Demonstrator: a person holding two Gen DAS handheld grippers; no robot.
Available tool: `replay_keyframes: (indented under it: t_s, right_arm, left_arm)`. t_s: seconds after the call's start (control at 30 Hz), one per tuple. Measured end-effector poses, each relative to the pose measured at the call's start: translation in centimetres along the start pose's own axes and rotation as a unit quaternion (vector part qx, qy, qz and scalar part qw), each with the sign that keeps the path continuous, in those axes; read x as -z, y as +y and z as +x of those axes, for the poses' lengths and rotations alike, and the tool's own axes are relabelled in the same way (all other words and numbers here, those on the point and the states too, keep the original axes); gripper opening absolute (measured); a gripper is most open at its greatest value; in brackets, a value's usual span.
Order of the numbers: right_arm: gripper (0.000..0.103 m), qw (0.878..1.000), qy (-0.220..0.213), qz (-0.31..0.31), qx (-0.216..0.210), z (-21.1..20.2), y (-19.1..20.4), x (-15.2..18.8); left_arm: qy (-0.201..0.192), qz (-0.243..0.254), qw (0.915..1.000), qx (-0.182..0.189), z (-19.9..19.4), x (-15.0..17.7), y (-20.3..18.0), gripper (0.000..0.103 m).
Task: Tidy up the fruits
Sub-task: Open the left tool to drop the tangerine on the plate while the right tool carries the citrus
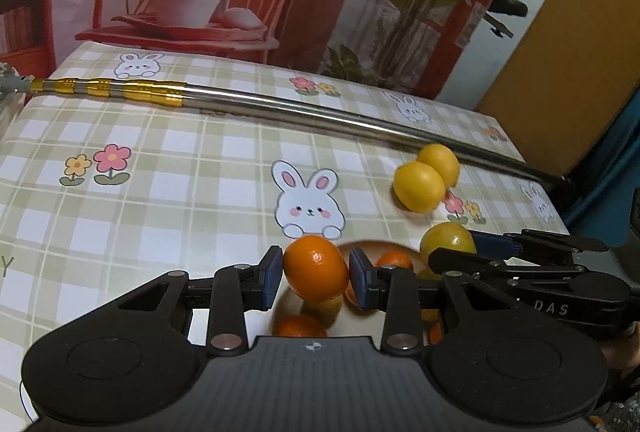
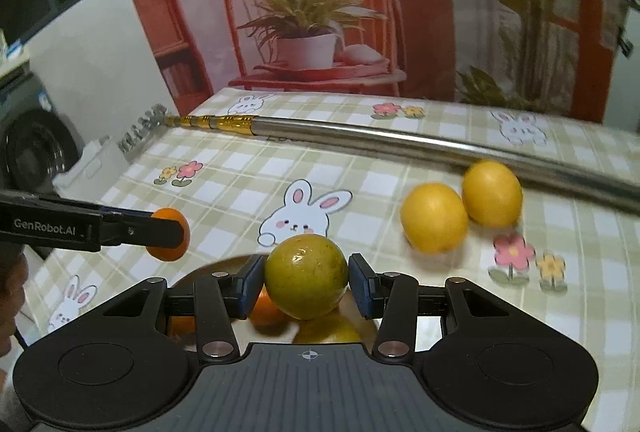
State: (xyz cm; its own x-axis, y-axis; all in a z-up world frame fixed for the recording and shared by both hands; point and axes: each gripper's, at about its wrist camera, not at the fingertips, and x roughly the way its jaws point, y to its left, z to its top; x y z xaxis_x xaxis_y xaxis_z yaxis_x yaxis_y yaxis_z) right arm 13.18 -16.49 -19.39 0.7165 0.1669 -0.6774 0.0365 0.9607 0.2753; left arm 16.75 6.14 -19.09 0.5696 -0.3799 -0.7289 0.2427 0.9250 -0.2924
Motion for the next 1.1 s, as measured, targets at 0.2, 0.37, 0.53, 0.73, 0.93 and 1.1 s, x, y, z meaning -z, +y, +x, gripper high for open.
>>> replay_keyframes:
  t_s: [0.2, 0.37, 0.53, 0.73, 0.93, 1.1]
  right_arm:
    - [0.042, 0.999, -0.018, 0.038, 0.004, -2.0, -1.7, 1.4]
    - [0.042, 0.998, -0.031, 0.045, 0.006, -3.0, -2.1, 1.7]
    - [0.042, 0.998, -0.038, 0.052, 0.002, -3.5, -2.3, 1.8]
    - [0.042, 0.998, -0.036, 0.055, -0.003, -3.4, -2.2, 2.2]
    - [0.042, 0.997, -0.036, 0.062, -0.004, -3.5, -2.4, 2.5]
    - [0.042, 0.997, -0.035, 0.069, -0.004, -3.5, -2.7, 2.7]
  left_arm:
    - [0.013, 0.013, 0.9998, 0.005, 0.1, 0.3, -0.8, 0.038]
    - [0.024, 0.020, 0.9995, 0.011, 0.3, 0.8, -1.5, 0.038]
    - [0.040, 0.031, 0.9986, 0.017, 1.0, 1.7, -2.0, 0.038]
    - [0.062, 0.063, 0.9960, 0.016, 2.1, 2.6, -2.9, 0.038]
    - [0.070, 0.103, 0.9921, -0.009, 3.4, 3.0, -3.8, 0.038]
    - [0.059, 0.120, 0.9907, -0.026, 4.1, 2.5, -3.9, 0.036]
